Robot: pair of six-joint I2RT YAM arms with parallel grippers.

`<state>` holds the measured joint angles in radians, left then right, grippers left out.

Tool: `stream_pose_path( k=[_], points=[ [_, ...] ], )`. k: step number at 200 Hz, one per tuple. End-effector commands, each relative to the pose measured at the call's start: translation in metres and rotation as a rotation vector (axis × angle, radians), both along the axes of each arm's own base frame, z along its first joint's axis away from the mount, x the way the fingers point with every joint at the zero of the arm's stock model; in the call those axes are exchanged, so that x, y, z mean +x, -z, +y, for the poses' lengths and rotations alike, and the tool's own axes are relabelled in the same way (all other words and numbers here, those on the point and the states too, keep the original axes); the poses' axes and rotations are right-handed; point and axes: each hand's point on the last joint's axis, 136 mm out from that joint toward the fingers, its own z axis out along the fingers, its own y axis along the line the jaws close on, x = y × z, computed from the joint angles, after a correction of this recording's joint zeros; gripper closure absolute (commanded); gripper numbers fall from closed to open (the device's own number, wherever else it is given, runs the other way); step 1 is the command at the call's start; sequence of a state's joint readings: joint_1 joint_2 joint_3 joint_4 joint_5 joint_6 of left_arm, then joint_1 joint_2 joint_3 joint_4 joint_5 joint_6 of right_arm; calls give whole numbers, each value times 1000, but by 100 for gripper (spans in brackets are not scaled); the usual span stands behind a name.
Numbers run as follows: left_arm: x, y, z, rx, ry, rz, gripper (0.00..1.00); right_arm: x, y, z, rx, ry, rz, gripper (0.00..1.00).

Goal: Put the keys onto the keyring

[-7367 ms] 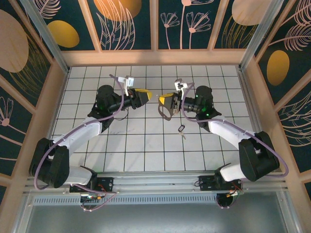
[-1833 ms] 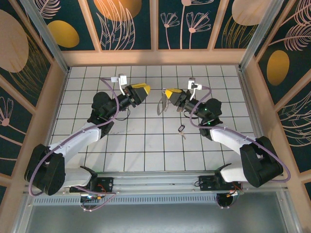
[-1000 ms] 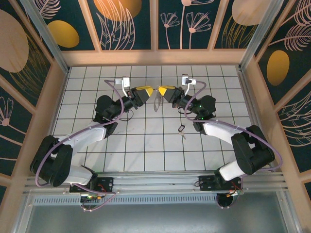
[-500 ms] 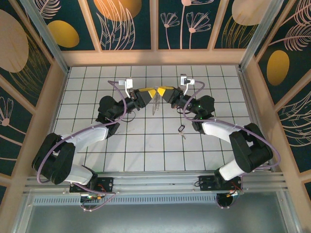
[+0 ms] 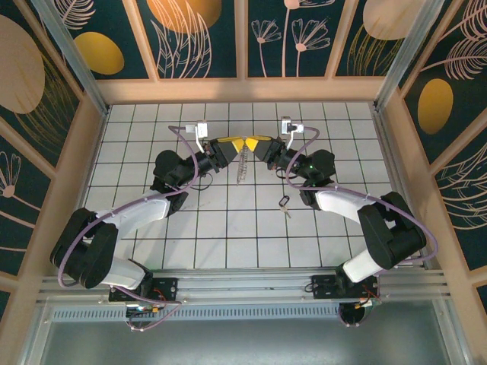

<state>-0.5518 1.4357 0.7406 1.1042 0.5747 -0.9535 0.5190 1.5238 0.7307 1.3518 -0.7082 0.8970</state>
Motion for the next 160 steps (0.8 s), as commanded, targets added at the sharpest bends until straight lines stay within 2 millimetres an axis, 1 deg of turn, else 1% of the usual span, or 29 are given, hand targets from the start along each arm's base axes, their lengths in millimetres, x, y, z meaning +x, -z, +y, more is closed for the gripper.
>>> stream_pose_path(
  k=[1, 22, 70, 90, 117, 138, 160],
  points=[
    [-6, -22, -1, -42, 16, -64, 73, -9, -18, 1, 38, -25, -78, 100],
    [-7, -22, -2, -42, 20, -66, 79, -9, -17, 2, 35, -28, -74, 100],
    [-6, -23, -5, -40, 27, -66, 83, -10, -15, 4, 26, -34, -72, 100],
    [-6, -22, -7, -36, 30, -67, 89, -10, -14, 5, 22, -33, -69, 100],
    [-6, -22, -8, -31, 31, -67, 93, -9, -12, 5, 15, -31, -65, 100],
    [-6, -21, -8, -27, 28, -69, 100, -8, -12, 6, 9, -31, -66, 100],
    [-4, -18, -9, -11, 20, -67, 100, -6, -12, 6, -4, -30, -65, 100]
  ],
)
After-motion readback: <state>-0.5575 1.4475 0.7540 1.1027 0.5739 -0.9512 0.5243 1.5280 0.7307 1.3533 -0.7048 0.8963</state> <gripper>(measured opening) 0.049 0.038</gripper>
